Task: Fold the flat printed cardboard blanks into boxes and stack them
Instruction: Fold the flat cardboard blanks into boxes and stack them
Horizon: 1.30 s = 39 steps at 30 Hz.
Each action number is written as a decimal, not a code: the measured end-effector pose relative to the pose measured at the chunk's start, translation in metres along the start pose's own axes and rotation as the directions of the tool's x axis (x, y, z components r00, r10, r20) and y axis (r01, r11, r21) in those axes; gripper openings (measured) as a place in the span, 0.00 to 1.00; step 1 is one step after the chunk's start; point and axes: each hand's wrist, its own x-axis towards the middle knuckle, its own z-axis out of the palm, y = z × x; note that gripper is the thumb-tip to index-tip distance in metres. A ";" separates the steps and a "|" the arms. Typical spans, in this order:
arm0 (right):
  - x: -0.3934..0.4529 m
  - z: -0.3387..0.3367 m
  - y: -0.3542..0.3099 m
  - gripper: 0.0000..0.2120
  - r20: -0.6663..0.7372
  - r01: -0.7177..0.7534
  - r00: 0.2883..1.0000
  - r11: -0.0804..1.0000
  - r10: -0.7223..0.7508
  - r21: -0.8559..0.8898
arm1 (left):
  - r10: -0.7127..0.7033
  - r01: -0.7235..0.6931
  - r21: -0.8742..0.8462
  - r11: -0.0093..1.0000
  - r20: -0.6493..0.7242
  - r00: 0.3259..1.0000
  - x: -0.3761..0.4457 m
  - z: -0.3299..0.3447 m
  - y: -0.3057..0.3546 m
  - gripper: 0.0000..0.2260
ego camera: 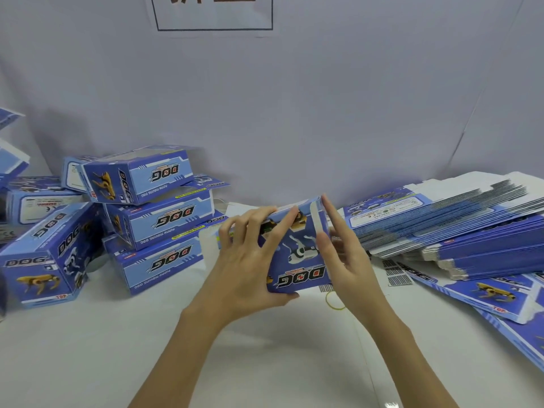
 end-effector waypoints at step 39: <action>-0.004 0.013 -0.006 0.22 0.049 -0.064 0.997 0.980 0.056 0.188 | -0.090 0.091 -0.033 0.995 0.027 0.996 0.000 0.009 0.005 0.61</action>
